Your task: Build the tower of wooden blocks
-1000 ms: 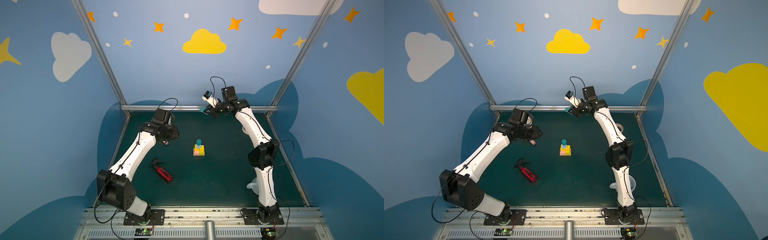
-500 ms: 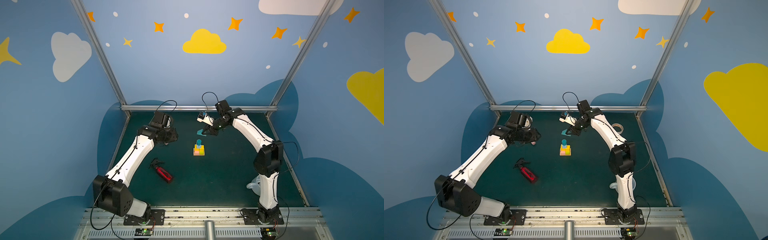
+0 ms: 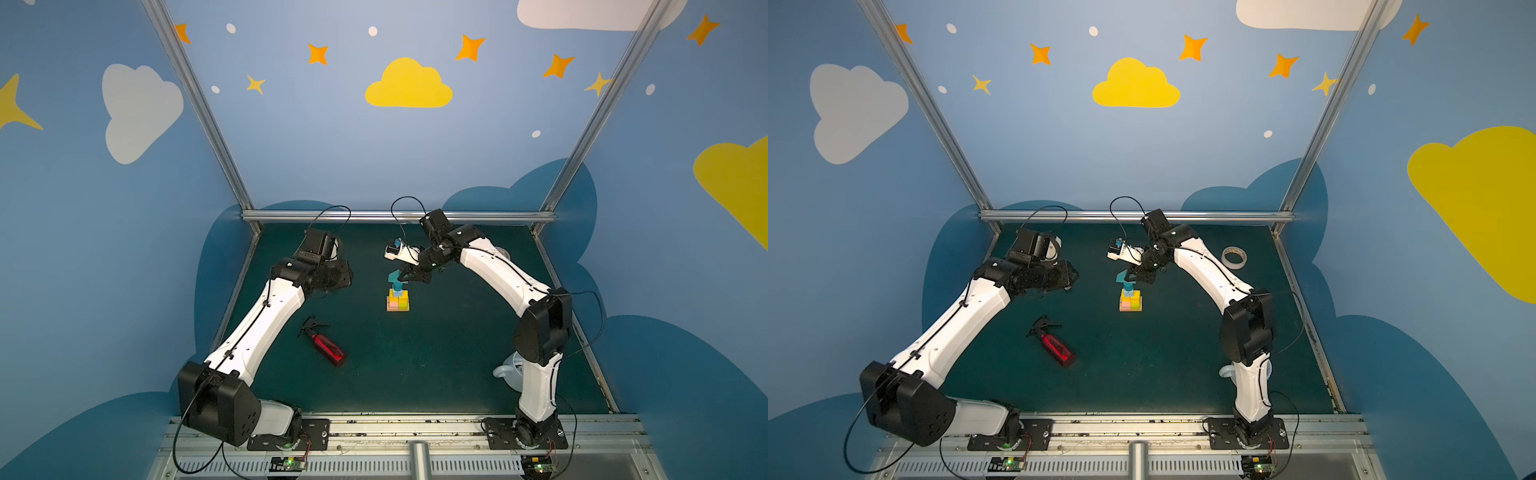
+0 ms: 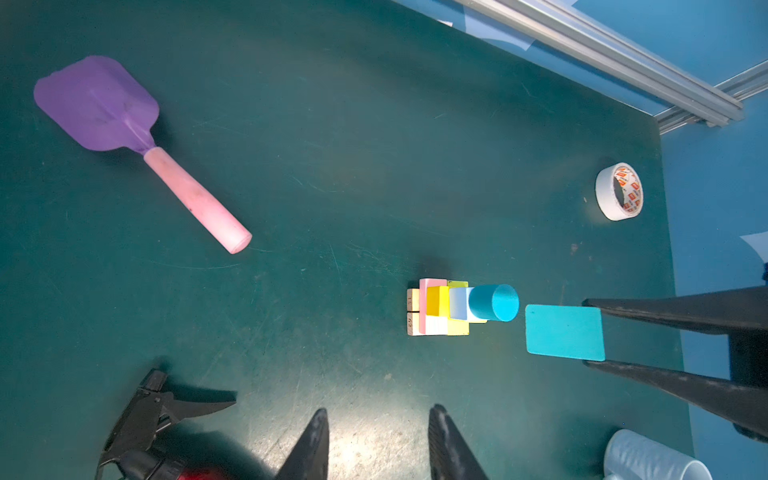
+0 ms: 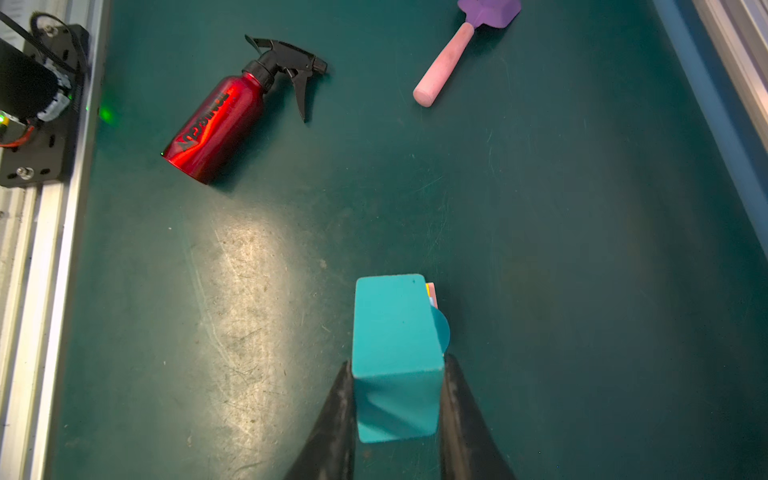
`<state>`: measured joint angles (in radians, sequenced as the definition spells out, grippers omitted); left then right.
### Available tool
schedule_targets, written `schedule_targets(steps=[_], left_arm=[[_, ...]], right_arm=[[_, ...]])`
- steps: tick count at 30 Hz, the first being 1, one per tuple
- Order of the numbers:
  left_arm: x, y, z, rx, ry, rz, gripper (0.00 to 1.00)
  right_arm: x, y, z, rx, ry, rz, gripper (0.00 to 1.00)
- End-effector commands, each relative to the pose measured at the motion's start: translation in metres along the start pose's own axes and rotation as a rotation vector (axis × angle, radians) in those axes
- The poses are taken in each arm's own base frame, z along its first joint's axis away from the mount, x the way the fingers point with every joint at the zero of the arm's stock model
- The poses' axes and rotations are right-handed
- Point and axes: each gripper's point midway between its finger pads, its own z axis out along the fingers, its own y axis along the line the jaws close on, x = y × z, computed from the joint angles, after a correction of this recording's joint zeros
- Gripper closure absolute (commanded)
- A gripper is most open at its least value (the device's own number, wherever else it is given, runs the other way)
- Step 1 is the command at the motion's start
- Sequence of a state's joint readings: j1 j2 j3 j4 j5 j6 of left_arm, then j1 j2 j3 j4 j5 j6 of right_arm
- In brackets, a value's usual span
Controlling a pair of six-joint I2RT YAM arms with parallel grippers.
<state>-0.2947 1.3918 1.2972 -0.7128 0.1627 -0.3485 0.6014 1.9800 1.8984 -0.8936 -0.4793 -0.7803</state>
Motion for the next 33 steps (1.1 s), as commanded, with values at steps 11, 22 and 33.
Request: schedule_targets(steps=[11, 22, 33], left_arm=[[-0.005, 0.006, -0.004, -0.029, -0.04, 0.008, 0.59], [-0.004, 0.008, 0.001, -0.034, -0.029, 0.008, 0.59], [-0.003, 0.007, 0.005, -0.035, -0.022, 0.01, 0.57]], right_arm=[[0.007, -0.01, 0.021, 0.017, 0.024, -0.059, 1.0], [0.011, -0.013, 0.031, 0.01, 0.033, -0.053, 1.0], [0.015, -0.009, 0.033, -0.002, 0.053, -0.054, 1.0]])
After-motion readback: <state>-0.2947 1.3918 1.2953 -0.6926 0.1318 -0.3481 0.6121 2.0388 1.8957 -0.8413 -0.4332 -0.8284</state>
